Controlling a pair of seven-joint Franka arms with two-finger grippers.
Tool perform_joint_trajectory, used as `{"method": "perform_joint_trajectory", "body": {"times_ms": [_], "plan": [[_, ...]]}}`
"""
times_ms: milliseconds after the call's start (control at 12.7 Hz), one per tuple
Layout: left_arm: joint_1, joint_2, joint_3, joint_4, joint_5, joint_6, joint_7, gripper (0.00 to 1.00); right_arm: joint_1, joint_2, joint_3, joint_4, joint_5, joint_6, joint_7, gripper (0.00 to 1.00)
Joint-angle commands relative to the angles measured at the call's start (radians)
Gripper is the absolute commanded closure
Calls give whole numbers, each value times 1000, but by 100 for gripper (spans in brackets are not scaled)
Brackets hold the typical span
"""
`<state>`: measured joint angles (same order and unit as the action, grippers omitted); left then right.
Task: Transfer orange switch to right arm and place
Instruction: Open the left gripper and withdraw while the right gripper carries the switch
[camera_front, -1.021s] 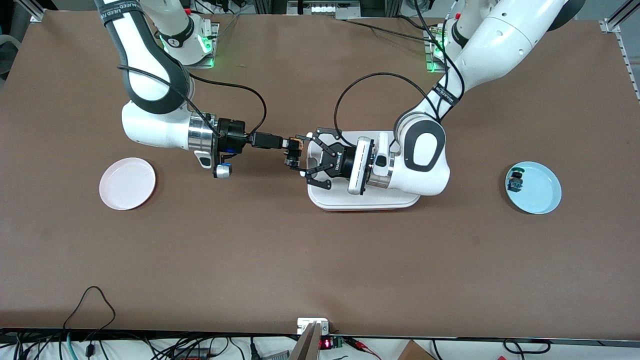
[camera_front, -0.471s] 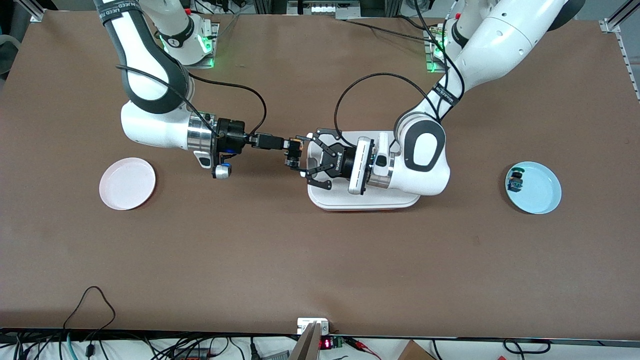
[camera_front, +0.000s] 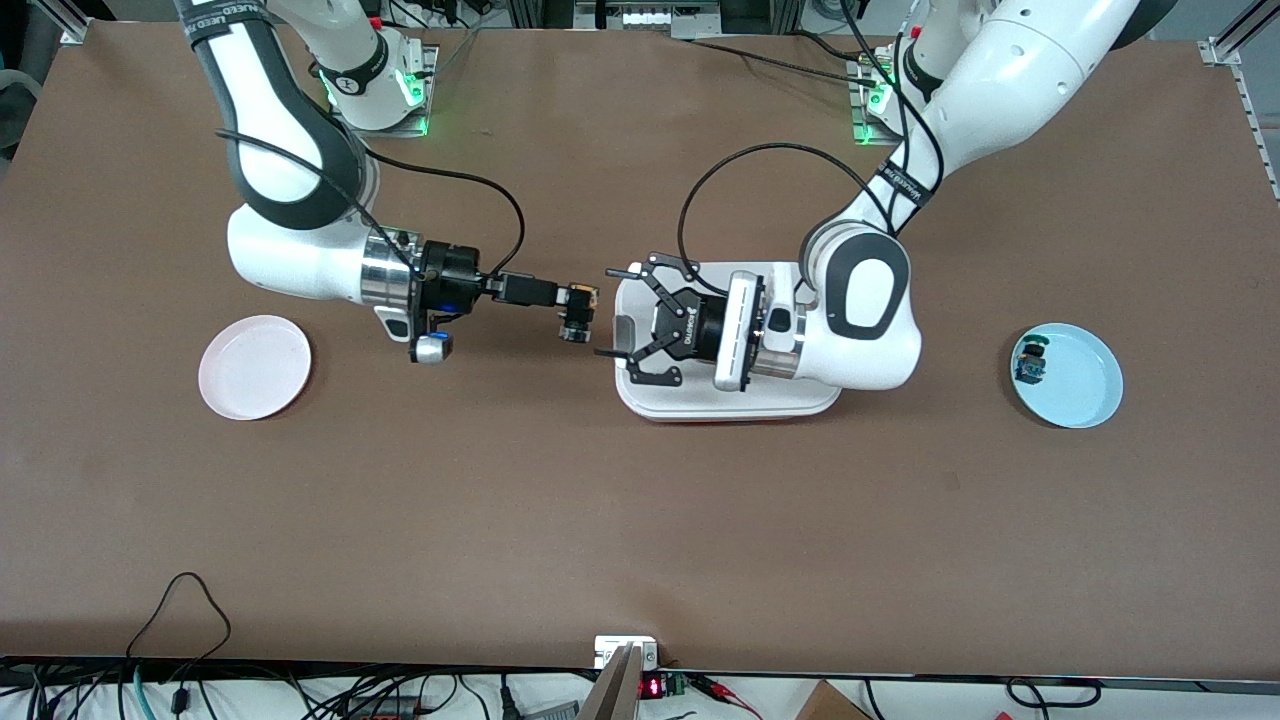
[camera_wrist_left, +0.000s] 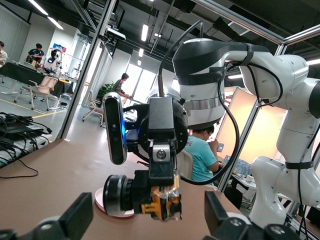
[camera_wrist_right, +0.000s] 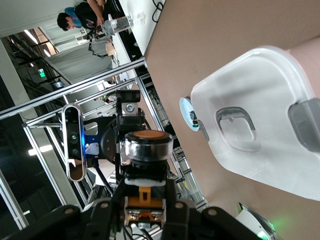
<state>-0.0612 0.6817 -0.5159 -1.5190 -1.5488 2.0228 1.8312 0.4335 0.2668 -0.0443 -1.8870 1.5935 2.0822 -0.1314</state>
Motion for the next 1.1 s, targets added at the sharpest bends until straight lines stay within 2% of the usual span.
{"method": "perform_joint_trajectory", "body": {"times_ms": [0,157,393,628,864,1021], "plan": [[37,-66,0,-43,-14,-18,-7,0,-53,9,1,28,-59,-66,-7,100],[79,-100,-1,-43,121,-74,-96,0,-113,9,1,48,-177,-140,-13,100],[152,-145,-9,-27,402,-179,-306,0,-186,0,1,68,-459,-220,-22,100],[178,-212,4,-29,536,-300,-475,0,-312,-4,0,69,-722,-332,-147,100],[198,-214,-1,17,724,-398,-611,0,-412,6,0,66,-996,-333,-272,100],[199,-211,2,57,859,-497,-780,0,-443,8,0,62,-1206,-295,-284,100]]}}
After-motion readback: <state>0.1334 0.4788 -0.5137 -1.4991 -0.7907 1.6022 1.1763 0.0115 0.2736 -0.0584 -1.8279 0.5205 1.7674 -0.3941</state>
